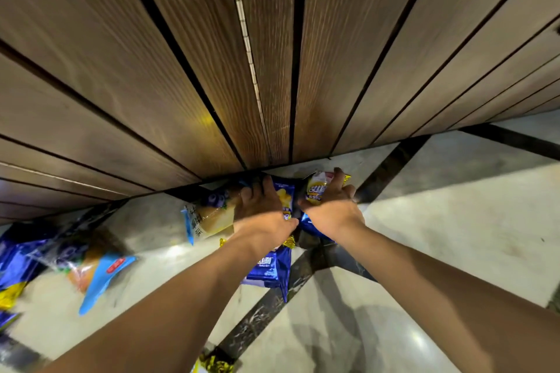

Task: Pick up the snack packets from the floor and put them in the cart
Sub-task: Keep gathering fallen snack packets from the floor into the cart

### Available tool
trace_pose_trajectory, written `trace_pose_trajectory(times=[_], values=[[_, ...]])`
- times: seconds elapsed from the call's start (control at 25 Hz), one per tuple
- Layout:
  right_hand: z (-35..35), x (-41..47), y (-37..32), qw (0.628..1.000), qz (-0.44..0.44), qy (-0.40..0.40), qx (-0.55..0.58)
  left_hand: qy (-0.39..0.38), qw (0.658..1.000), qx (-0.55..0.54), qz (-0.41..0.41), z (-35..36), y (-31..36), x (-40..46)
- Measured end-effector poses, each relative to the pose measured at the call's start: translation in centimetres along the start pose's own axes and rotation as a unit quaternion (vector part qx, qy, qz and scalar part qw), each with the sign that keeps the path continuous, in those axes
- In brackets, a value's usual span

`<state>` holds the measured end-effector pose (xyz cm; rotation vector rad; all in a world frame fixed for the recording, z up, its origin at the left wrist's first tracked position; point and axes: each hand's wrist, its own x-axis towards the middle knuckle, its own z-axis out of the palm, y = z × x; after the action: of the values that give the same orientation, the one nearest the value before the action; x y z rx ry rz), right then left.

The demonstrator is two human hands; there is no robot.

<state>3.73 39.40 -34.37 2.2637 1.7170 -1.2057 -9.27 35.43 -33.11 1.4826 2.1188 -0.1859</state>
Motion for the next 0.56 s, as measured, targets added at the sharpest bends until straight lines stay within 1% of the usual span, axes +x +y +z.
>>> trace_pose_trajectory(times=[0.08,0.28,0.44,0.56], values=[[0.2,0.1,0.1,1.000,0.007,0.005,0.019,-0.009,0.999,-0.033,-0.017,-0.1,0.4,0.3],[-0.1,0.1,-0.4,0.997,0.019,0.011,0.079,0.003,0.991,-0.117,-0.070,-0.5,1.3,-0.1],[-1.7,-0.6,0.5,0.995,-0.008,0.030,0.090,0.007,0.985,-0.164,-0.057,-0.7,1.9,-1.5],[-3.4,-2.5,0.7,0.997,-0.031,0.018,0.064,-0.027,0.985,-0.161,-0.056,-2.1,3.0,-3.5]])
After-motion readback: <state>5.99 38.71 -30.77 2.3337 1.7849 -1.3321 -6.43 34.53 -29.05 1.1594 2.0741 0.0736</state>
